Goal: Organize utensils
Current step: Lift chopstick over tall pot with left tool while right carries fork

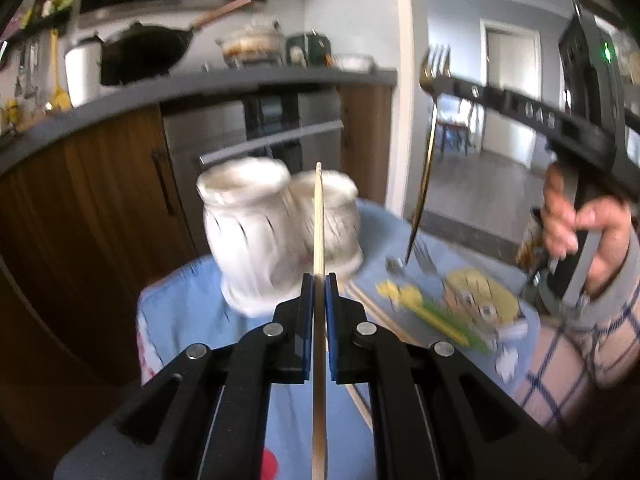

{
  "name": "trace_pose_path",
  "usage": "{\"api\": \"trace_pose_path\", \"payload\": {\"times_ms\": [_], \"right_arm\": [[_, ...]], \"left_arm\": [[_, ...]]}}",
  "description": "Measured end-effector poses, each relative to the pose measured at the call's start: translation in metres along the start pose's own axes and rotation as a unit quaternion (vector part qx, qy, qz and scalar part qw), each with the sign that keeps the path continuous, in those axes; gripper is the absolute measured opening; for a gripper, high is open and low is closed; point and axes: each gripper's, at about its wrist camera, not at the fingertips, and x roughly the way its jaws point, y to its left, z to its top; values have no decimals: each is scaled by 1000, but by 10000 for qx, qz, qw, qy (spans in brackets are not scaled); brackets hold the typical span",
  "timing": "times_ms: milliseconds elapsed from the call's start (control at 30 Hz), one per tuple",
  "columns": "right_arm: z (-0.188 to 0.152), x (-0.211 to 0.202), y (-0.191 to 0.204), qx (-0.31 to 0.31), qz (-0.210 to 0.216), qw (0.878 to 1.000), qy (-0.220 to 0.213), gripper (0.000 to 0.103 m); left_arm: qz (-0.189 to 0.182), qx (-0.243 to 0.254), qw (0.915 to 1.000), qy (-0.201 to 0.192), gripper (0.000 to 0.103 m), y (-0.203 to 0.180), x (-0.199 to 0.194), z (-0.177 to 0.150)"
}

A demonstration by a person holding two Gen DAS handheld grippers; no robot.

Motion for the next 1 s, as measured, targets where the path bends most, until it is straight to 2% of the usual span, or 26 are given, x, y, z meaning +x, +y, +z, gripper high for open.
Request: {"api": "trace_pose_path", "payload": {"times_ms": [300, 533, 733, 833, 1000], "right_arm": [[33, 19, -14, 348, 31, 9961, -805, 3], [34, 36, -28, 623, -274, 9900, -1232, 3], [11, 62, -29, 628, -273, 9934, -920, 3], [2, 75, -33, 707, -179, 9953, -637, 3], [-15, 95, -39, 861, -39, 9961, -200, 3]], "left_arm": [[226, -418, 9929, -1088, 6, 40, 16, 79], [184, -951, 9846, -1456, 6, 69, 59, 111], [464, -1012, 9792, -1694, 6, 73, 92, 112], [632, -1004, 9792, -1647, 6, 76, 103, 103], [619, -1106, 9800, -1536, 6, 77, 101, 79]]}}
